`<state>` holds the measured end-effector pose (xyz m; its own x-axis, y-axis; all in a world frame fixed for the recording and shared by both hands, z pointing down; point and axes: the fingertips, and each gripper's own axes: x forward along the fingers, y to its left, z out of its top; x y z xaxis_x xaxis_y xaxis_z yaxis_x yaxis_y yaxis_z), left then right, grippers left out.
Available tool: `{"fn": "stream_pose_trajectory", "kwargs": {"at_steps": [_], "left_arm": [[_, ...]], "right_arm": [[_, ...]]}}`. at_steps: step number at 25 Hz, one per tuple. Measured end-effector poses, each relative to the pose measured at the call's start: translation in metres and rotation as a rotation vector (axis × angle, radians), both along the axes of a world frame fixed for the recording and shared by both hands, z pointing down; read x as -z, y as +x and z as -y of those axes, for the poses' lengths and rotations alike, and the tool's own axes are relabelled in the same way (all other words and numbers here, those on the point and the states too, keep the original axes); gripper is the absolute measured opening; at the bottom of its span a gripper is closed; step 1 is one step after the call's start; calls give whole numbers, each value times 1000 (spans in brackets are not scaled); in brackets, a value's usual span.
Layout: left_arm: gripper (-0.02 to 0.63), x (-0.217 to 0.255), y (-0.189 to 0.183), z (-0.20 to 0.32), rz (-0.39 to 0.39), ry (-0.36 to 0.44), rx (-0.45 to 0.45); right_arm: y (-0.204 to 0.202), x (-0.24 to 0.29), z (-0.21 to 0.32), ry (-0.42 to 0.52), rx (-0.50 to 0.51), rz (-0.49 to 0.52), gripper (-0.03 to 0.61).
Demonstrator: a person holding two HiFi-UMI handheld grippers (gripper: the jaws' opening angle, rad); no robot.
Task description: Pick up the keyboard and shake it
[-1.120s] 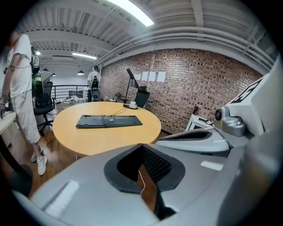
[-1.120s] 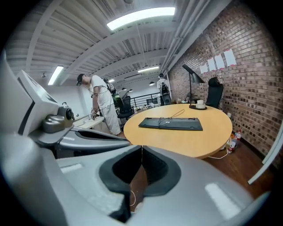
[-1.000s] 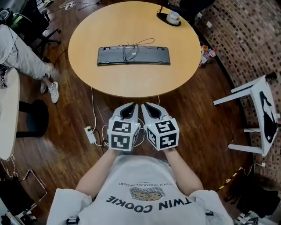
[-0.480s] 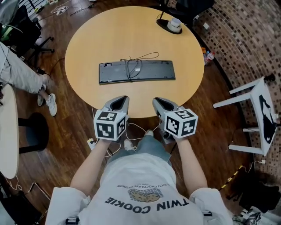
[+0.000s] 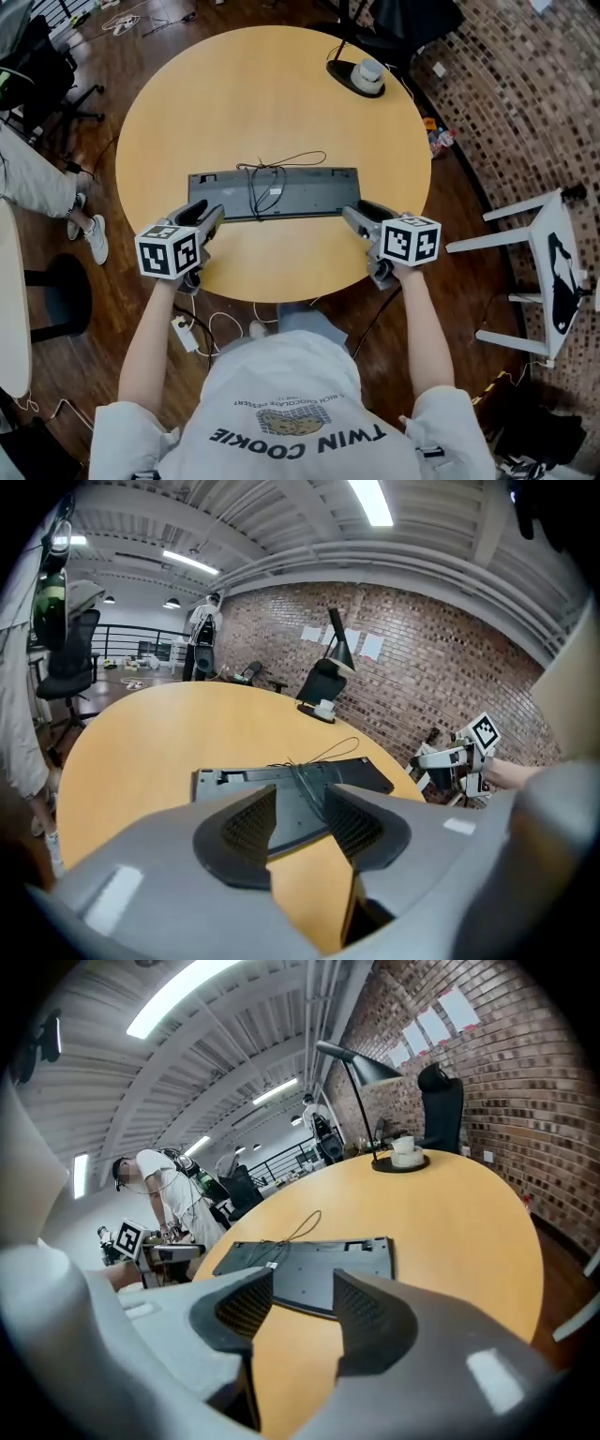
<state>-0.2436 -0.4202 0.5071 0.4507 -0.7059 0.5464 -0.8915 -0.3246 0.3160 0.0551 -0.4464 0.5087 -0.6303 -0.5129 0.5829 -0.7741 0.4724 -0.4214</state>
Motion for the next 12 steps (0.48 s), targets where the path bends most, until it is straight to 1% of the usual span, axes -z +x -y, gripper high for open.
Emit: {"fn": "stream_pose_trajectory", "kwargs": {"at_steps": [4,6,9,12], "left_arm": [[215,-17,-40,30,2,-73,84],[219,-26,-55,41,6,-101,107],[267,-48,-72,56,-14,-153,108],[290,-65,-80,67,-38,-219,83]], "right_arm": [[17,-31,43,-82,66,4,221],[24,-44,62,-107,94,-6,253],[28,-59,86,-171,108,25,270],[34,-71,103,-251,88,81,270]]}}
